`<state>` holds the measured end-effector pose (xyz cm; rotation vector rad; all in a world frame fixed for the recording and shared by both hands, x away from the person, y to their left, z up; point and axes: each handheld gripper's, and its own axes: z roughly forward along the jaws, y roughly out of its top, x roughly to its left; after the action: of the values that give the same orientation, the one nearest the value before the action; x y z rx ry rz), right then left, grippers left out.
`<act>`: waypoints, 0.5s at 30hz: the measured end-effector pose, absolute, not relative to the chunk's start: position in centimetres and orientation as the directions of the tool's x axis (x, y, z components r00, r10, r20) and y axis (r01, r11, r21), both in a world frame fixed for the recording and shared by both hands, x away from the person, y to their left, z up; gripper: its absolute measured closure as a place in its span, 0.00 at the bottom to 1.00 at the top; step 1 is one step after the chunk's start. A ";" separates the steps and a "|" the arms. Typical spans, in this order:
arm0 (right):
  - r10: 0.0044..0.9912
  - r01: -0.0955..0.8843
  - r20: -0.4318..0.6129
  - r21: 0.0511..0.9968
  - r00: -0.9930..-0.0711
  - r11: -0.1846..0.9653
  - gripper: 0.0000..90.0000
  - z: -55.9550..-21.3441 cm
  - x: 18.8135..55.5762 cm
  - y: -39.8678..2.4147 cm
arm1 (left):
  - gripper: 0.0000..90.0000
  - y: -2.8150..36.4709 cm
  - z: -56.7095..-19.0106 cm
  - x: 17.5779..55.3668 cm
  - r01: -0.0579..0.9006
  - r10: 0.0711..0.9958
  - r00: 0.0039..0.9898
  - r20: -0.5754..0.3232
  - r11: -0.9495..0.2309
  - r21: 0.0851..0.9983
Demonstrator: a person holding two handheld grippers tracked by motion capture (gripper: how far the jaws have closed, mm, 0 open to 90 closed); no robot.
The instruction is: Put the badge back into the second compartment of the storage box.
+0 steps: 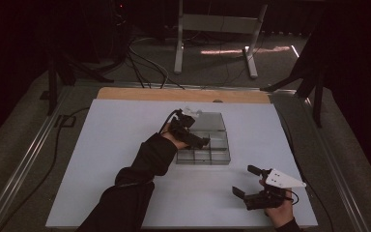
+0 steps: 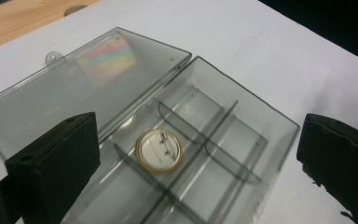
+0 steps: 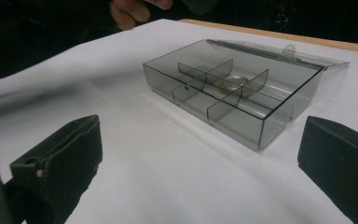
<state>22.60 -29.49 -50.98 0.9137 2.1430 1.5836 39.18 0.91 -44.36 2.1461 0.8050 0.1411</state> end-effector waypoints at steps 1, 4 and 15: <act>0.660 0.302 0.113 0.936 -0.743 0.180 0.00 -51.0 22.6 -29.5 | 0.00 1.4 -44.3 39.0 0.498 0.589 0.791 -0.166 -0.460 0.735; 0.661 0.302 0.113 0.936 -0.742 0.179 0.00 -51.0 22.6 -29.5 | 0.00 3.1 -44.0 38.5 0.501 0.598 0.783 -0.169 -0.447 0.741; 0.665 0.306 0.112 0.934 -0.739 0.183 0.00 -51.0 22.7 -29.2 | 0.00 8.3 -44.1 36.6 0.514 0.629 0.757 -0.178 -0.405 0.756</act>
<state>22.69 -29.24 -51.03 0.9209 2.1447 1.5738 36.62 8.30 -44.10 2.0895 0.8550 0.1689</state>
